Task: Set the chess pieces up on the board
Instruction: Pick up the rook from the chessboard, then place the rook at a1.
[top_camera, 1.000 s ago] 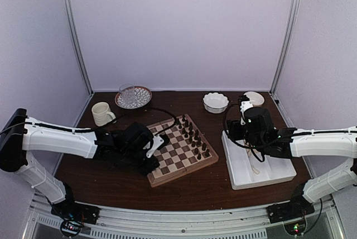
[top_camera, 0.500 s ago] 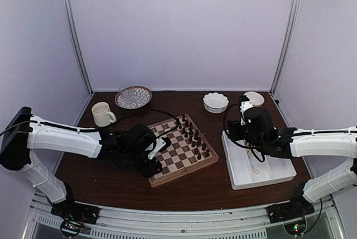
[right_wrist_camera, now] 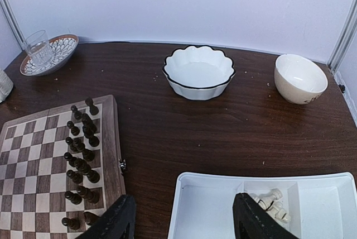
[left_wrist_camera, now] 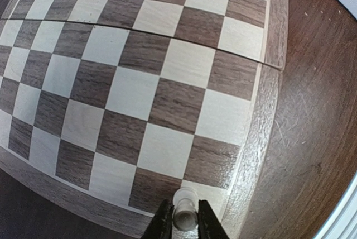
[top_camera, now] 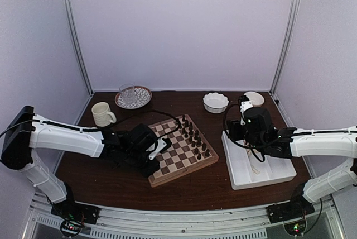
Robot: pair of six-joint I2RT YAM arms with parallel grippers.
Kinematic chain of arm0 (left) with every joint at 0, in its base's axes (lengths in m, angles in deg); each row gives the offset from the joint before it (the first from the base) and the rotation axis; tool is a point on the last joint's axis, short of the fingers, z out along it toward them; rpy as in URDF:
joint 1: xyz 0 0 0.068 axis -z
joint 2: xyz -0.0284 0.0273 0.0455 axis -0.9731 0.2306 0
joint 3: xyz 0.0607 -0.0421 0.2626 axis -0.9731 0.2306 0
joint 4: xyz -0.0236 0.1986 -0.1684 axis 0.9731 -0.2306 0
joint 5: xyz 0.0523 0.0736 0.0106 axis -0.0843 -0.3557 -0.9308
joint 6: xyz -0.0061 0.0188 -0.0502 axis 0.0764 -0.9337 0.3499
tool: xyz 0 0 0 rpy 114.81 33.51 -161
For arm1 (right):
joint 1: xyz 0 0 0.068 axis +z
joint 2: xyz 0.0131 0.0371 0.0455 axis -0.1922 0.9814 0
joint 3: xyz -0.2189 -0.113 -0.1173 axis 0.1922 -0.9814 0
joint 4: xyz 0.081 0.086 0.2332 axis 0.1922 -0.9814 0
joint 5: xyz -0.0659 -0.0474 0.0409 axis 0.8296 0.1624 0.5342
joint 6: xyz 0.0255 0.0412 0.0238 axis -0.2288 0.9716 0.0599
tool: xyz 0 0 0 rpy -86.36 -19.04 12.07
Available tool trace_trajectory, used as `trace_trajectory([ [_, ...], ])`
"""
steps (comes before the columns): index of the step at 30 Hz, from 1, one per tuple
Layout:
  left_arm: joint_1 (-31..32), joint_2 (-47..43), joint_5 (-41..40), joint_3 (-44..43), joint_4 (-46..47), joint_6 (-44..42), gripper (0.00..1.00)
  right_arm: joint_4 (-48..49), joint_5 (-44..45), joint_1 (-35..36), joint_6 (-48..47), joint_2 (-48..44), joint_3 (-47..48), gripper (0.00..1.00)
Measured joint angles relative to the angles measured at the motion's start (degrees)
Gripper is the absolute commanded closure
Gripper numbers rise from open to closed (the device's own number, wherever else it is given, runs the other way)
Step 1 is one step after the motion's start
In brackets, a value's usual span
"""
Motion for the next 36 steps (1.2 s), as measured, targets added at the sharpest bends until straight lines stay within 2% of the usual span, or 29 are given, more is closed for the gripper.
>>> trace_trajectory([
  [15, -0.87, -0.15, -2.12, -0.07, -0.24, 0.48, 0.89, -0.39, 0.0, 0.0, 0.0, 0.0, 0.11, 0.38],
  [21, -5.73, 0.22, -4.83, -4.07, -2.71, 3.69, 0.92, -0.39, 0.0, 0.0, 0.0, 0.0, 0.11, 0.38],
  [29, -17.55, 4.66, -6.54, -11.19, -2.36, 9.84, 0.94, -0.39, 0.0, 0.0, 0.0, 0.09, 0.11, 0.38],
  [36, -20.63, 9.33, -8.17, -13.0, 0.2, 10.08, 0.95, -0.46, 0.07, 0.0, -0.07, 0.24, 0.11, 0.38],
])
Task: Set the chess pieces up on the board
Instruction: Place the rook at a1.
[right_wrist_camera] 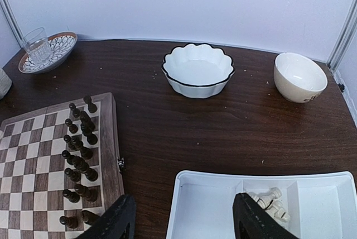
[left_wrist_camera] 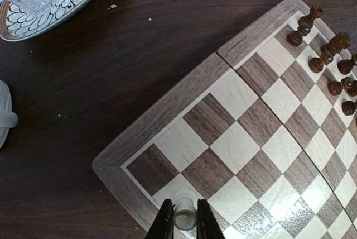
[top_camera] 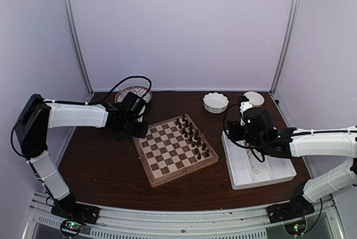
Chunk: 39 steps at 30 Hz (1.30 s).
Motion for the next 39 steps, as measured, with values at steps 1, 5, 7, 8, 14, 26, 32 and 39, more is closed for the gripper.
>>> trace_trajectory([
  [1, 0.0, 0.02, -0.02, 0.22, 0.72, -0.2, 0.95, 0.0, 0.04, 0.0, 0.0, 0.0, 0.0, 0.38],
  [5, 0.0, 0.0, -0.26, 1.33, 3.1, -0.74, 0.95, 0.0, 0.2, 0.0, -0.02, 0.11, 0.0, 0.38],
  [7, 0.0, 0.0, -0.28, 1.6, 3.45, -0.85, 0.95, 0.0, 0.17, 0.0, -0.04, 0.57, 0.15, 0.38],
  [8, 0.0, 0.0, -0.31, 1.64, 3.72, -0.9, 0.95, 0.0, 0.2, 0.0, -0.07, 0.79, 0.2, 0.38],
  [14, 0.0, 0.02, -2.14, 1.66, 4.13, -1.31, 0.96, -0.09, 0.2, 0.0, -0.2, 1.42, 0.2, 0.38],
  [26, 0.0, 3.87, -4.09, 0.79, 3.93, -2.38, 0.96, -0.31, 0.22, 0.0, -0.22, 1.66, 0.39, 0.38],
  [32, -0.17, 4.52, -4.74, -0.2, 3.96, -2.58, 0.96, -0.33, 0.22, 0.0, -0.22, 1.66, 0.39, 0.38],
  [39, -0.55, 5.16, -6.01, -0.96, 3.89, -3.02, 0.96, -0.33, 0.22, 0.0, -0.24, 1.66, 0.42, 0.38],
])
